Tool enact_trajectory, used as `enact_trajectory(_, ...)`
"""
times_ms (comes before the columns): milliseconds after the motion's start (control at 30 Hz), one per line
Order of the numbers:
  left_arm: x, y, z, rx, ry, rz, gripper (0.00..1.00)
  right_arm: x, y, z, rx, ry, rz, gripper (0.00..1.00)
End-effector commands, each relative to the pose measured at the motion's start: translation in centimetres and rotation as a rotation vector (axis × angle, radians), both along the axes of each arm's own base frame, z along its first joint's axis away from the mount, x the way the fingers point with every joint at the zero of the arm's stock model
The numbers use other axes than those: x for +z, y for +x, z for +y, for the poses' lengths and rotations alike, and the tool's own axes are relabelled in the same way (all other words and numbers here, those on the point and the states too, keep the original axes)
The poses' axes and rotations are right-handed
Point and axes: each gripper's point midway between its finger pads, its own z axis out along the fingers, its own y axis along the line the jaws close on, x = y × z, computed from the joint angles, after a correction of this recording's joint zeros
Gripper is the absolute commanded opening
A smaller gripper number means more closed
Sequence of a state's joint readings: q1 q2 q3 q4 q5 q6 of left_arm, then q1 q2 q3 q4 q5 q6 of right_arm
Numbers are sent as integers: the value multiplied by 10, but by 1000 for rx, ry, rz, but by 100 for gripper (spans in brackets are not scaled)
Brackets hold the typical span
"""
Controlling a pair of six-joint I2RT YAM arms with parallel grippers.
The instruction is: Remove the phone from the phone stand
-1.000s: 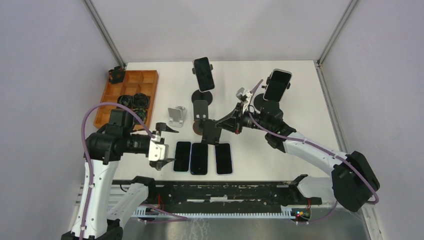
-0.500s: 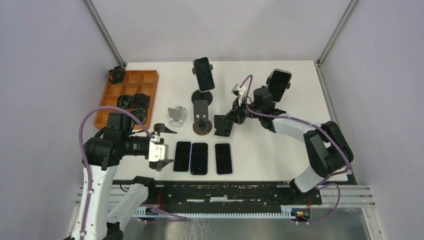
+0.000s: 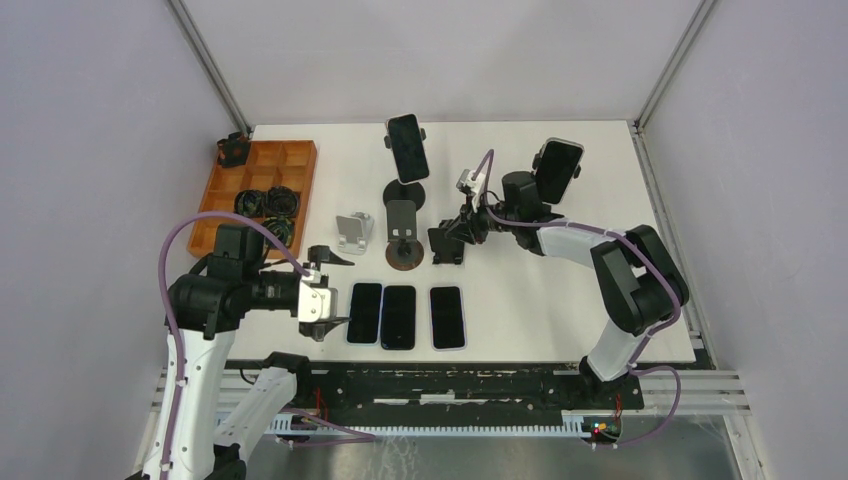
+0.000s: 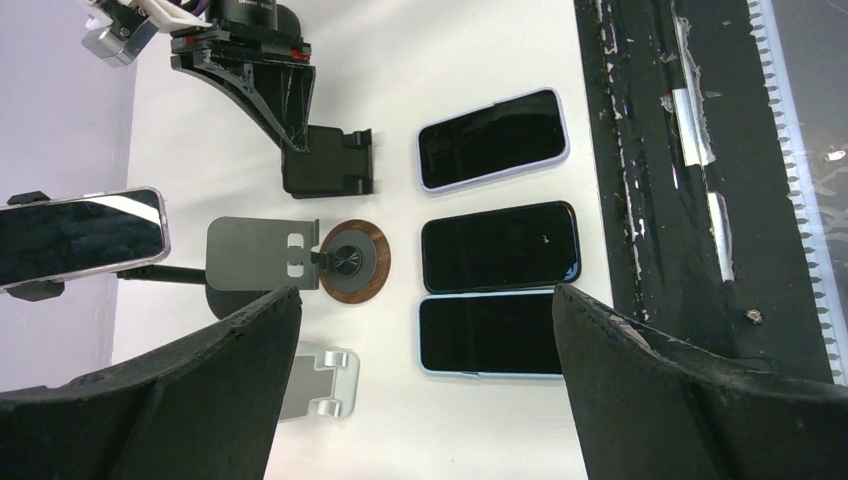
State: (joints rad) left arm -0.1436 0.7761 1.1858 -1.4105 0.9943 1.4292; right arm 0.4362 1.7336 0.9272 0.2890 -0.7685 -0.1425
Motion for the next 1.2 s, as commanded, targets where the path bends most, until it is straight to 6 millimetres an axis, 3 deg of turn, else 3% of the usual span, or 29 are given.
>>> enact_trajectory(0,0,1,-1,19,-14,23,100,23,20,0,-4,10,-122,31)
enact_trajectory(100,2,4,-2,42,-32,44,100,38,23,-4,-46,14,-144,53)
enact_trajectory(200,9,13,-5,91,-70,69,100,59,22,-10,-104,33,-175,92)
enact_trajectory(233,12,16,-5,121,-89,97,100,66,21,-12,-118,42,-182,98)
enact_trajectory(333,20,27,-7,174,-123,125,100,90,21,-16,-165,76,-201,98)
enact_trajectory(467,28,39,-8,226,-153,151,100,136,23,-7,-198,210,-173,98)
enact_trajectory(533,32,42,-9,238,-165,167,100,154,40,-2,-227,220,-142,98)
enact_trajectory(600,33,44,-9,245,-168,184,100,155,64,8,-243,188,-86,98)
enact_trajectory(633,33,45,-9,249,-168,191,100,165,75,15,-238,200,-80,98)
enact_trajectory(833,22,38,-5,251,-141,179,100,172,124,41,-270,296,-29,98)
enact_trajectory(967,22,33,-3,248,-137,144,100,153,143,59,-262,327,73,98)
enact_trajectory(1167,23,30,-4,235,-138,140,100,127,155,72,-247,358,140,97)
